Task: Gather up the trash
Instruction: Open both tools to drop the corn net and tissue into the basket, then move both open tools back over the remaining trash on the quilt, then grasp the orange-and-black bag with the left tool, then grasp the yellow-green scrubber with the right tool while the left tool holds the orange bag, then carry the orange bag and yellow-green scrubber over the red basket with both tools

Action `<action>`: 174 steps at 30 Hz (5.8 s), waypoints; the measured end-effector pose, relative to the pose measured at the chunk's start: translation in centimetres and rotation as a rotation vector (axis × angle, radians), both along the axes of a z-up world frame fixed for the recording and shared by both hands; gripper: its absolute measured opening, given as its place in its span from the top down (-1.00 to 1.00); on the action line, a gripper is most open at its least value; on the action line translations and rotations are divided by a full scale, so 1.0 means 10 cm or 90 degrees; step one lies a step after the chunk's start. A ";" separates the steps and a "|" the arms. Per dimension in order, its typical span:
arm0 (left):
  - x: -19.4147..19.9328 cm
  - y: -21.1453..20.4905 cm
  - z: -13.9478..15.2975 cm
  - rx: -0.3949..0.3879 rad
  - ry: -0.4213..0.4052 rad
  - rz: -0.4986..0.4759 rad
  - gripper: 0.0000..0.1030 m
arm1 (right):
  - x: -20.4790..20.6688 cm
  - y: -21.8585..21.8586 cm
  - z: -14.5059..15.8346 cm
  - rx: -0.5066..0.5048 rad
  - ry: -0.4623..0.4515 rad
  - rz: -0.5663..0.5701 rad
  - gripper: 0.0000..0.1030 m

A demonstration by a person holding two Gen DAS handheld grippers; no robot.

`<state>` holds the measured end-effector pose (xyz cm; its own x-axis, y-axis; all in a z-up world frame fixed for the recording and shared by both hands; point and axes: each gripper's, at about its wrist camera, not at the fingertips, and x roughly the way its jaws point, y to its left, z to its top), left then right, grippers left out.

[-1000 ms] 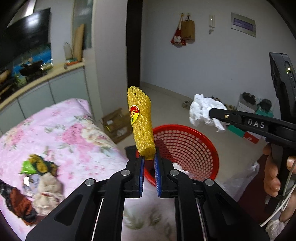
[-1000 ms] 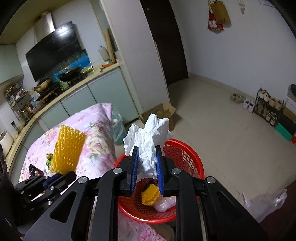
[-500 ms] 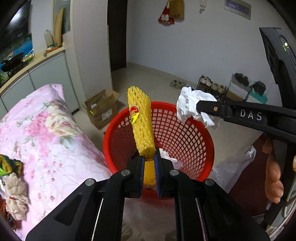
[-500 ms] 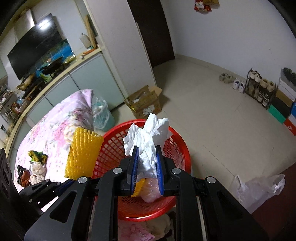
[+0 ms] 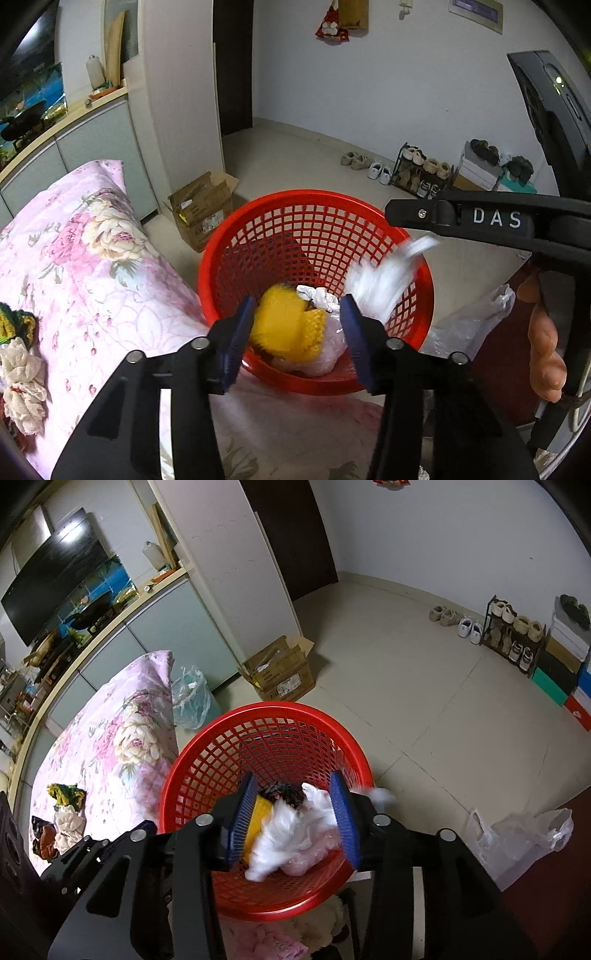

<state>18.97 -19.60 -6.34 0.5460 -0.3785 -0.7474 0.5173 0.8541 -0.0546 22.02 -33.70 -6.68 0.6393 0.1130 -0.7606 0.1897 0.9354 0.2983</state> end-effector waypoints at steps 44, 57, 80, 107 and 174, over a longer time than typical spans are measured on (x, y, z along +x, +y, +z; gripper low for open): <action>-0.65 2.94 0.78 -0.084 -0.111 0.448 -0.40 | -0.62 1.18 0.67 -0.055 -0.175 0.179 -0.17; -0.44 3.32 0.42 -0.145 -0.030 0.488 -0.40 | -0.58 1.24 0.58 -0.053 -0.157 0.188 -0.17; -0.27 3.15 0.02 -0.066 -0.009 0.474 0.19 | -0.52 1.28 0.46 -0.056 -0.135 0.197 -0.17; -0.73 3.32 0.20 -0.088 -0.073 0.460 0.24 | -0.34 2.01 0.38 -0.028 -0.142 0.279 -0.17; -0.96 3.12 0.59 -0.098 -0.143 0.440 0.24 | -0.33 2.16 0.82 -0.039 -0.232 0.310 0.44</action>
<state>9.37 11.55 -0.41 0.8310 0.0151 -0.5560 -0.1221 0.9802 -0.1559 18.67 -12.12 1.48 0.7448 0.4212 -0.5175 -0.3688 0.9062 0.2068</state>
